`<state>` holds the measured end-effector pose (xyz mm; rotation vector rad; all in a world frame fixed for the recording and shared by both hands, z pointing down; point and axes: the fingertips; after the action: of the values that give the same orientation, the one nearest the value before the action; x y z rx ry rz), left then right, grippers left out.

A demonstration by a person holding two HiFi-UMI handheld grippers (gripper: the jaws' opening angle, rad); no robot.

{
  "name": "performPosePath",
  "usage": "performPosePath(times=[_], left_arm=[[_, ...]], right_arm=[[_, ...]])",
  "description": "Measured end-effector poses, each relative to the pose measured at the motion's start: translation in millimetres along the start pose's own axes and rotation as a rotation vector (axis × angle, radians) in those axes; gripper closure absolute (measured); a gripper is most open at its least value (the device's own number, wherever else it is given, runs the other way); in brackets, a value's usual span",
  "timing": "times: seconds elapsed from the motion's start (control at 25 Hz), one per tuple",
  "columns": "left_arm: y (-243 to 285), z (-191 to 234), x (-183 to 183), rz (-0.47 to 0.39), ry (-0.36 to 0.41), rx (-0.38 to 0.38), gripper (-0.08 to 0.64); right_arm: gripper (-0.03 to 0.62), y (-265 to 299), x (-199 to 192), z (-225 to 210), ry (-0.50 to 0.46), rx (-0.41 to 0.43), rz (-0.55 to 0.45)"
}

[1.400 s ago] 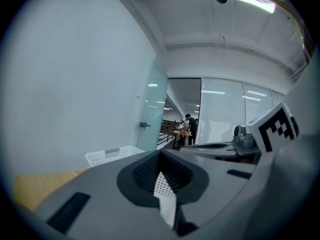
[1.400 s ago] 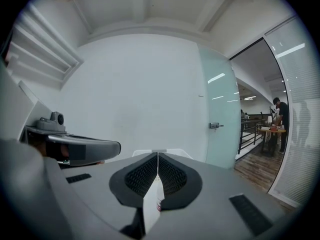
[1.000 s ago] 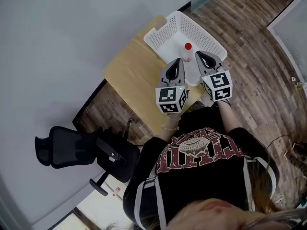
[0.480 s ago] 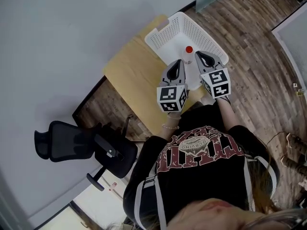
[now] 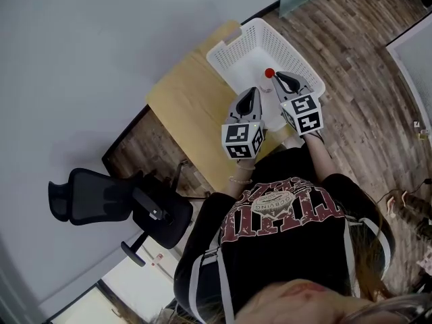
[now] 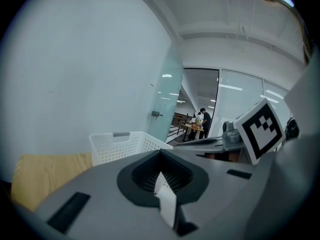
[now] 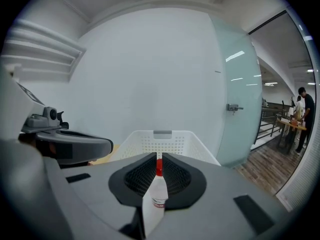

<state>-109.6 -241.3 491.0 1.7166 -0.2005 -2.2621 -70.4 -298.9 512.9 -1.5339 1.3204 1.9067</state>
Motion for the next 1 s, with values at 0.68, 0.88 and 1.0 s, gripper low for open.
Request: performPosePath(times=[0.68,0.88,1.0], left_arm=[[7.0,12.5,0.0,0.002,-0.047,0.005,0.512],[7.7,17.0,0.5,-0.002,-0.056,0.022,0.512],[8.0,18.8,1.2,-0.001,-0.059,0.03,0.512]], right_arm=[[0.422,39.9,-18.8,-3.2,-0.033,0.044,0.131],[0.415,49.9,-26.2,-3.7,-0.043,0.06,0.173],[0.414,55.1,-31.1,-4.0,-0.053,0.064,0.197]])
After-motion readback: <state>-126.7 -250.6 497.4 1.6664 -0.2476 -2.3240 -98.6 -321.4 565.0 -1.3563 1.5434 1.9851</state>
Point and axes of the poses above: the fingertips, and each gripper's own axes: y forward along the fingers, z to its left, x out of its top, and after that the axes turned 1 degree about -x, right-handed
